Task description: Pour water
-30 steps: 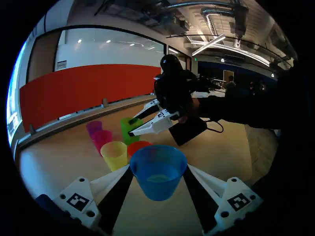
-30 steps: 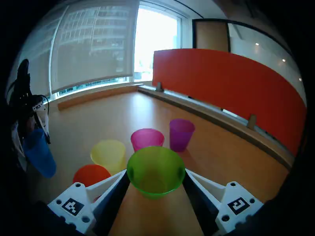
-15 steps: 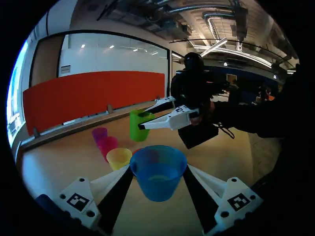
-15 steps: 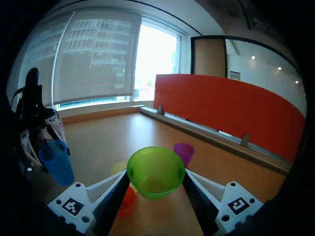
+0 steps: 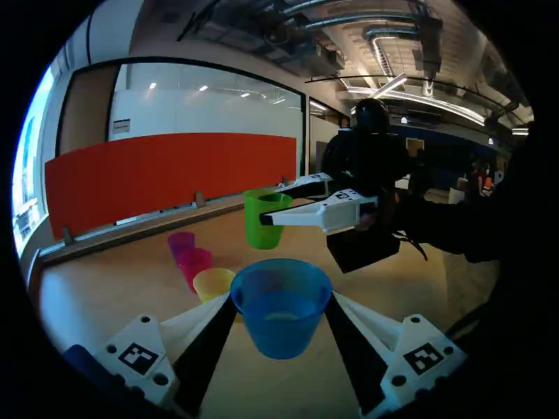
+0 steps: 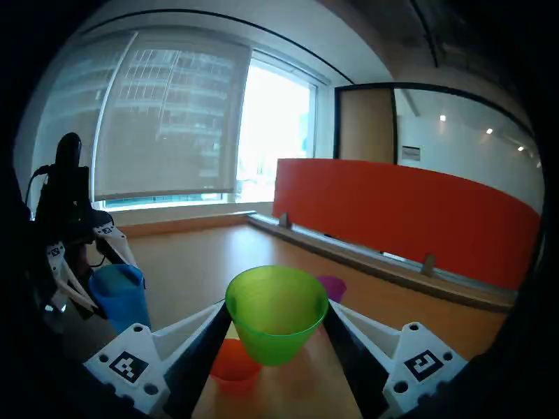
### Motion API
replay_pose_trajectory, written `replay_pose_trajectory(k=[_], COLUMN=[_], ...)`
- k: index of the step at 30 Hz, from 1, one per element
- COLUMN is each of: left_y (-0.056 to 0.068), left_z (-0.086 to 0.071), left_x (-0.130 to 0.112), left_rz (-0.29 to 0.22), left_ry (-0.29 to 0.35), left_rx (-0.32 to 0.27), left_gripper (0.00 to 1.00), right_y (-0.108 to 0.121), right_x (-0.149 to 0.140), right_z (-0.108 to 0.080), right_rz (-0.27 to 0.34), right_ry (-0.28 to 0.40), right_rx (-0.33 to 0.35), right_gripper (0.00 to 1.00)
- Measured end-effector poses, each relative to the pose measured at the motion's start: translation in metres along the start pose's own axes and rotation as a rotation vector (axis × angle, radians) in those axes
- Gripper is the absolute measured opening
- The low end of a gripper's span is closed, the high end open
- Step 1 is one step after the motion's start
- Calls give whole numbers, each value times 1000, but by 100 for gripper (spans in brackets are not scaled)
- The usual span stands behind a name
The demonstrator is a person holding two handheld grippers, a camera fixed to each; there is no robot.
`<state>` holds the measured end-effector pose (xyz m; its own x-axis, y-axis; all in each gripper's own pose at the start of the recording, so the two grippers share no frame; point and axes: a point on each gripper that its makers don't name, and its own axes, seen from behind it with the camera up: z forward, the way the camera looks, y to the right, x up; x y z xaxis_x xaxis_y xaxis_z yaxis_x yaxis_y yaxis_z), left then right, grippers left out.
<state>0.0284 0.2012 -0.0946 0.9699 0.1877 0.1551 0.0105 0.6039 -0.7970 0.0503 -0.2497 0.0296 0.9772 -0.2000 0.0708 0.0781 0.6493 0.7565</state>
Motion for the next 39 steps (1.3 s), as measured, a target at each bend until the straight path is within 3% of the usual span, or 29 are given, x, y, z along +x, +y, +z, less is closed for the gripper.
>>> replay_pose_trajectory(k=[19, 33, 39], left_y=[-3, -11, -15], left_z=[-6, -3, -2], left_x=[5, 7, 11], left_rz=[-5, 14, 53], left_ry=[27, 36, 38], left_rx=[22, 39, 48], left_gripper=[85, 85, 85], right_y=[-21, -30, -41], right_x=[23, 13, 5], right_z=[-16, -22, -23], right_rz=[28, 29, 21], right_ry=[104, 95, 77], right_rx=[-42, -30, -11], right_gripper=[92, 92, 93])
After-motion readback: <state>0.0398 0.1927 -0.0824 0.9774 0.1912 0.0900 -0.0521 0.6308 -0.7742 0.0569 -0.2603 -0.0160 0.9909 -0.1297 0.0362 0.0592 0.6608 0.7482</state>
